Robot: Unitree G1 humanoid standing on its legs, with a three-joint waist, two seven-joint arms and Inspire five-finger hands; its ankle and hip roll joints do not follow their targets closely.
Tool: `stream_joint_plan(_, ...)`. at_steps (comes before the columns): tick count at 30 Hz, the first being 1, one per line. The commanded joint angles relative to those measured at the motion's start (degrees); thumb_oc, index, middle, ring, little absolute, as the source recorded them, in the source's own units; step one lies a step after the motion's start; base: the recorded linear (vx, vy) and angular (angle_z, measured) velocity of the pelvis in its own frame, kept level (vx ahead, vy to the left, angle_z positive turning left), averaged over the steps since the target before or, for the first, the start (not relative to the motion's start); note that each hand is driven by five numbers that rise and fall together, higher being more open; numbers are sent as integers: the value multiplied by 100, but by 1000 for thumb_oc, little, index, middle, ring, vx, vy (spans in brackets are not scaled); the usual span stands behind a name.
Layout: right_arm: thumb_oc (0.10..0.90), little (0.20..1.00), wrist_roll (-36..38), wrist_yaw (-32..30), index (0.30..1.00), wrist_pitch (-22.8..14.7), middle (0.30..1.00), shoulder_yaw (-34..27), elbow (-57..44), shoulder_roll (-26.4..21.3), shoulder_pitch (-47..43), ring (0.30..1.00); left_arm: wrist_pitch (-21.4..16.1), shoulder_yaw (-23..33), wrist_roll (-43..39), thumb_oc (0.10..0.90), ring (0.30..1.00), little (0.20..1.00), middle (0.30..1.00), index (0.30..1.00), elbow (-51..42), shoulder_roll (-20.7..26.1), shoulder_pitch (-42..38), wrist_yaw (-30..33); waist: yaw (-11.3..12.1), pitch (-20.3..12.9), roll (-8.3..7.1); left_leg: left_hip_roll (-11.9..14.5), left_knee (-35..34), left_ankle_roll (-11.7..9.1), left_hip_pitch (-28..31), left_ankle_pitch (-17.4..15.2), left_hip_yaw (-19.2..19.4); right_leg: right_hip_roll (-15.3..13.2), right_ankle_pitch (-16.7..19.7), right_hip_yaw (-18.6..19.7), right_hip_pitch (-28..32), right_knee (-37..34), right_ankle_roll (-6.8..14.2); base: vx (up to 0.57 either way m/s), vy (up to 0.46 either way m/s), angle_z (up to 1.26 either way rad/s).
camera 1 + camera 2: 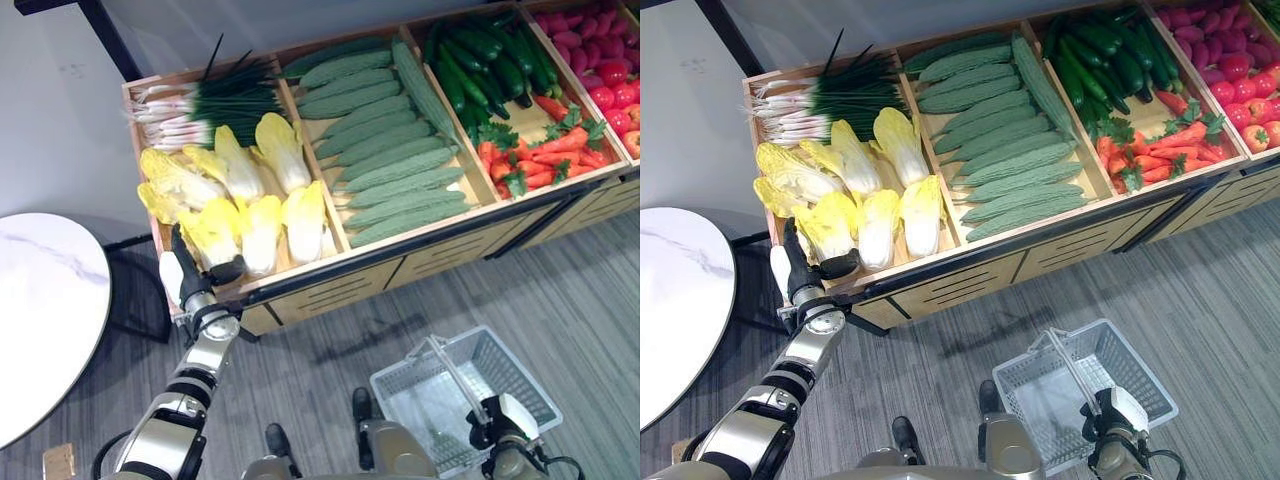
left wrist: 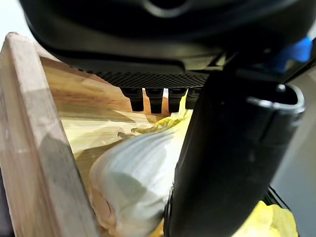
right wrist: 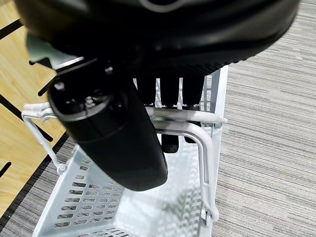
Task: Get the vegetables into the basket
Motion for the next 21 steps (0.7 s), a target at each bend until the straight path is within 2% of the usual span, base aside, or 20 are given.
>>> stream_joint_plan(1,400,300,-104,-232,300,-24,300,213,115,-125,-75,300,114,223,-51,400,300,300,300,300,409,269,-518,173,-3,-253,-316,75,-168,-310,281,44,-240,-366,596,416,376,-819,524,0,0,0)
stream_joint_plan(10,400,300,-63,-126,300,7,300,250,81,-130,-96,300,145,217,-177,400,300,300,300,300,278,397,-673,24,8,-246,-302,78,-168,-316,365,19,-218,-345,595,406,431,-824,518,0,0,0)
stream_joint_plan(16,400,300,-21,-88,300,-43,300,176,-26,-145,3,300,-44,337,327,400,300,300,300,300,-1410,694,-630,418,69,-219,-327,63,-168,-306,382,-11,-265,-359,589,374,471,-831,532,0,0,0)
stream_joint_plan(21,400,300,16,-50,300,-96,300,43,44,-112,181,300,-374,639,750,400,300,300,300,300,-2946,817,-214,604,140,-242,-351,28,-168,-287,401,-56,-312,-412,586,333,512,-851,555,-2,6,3)
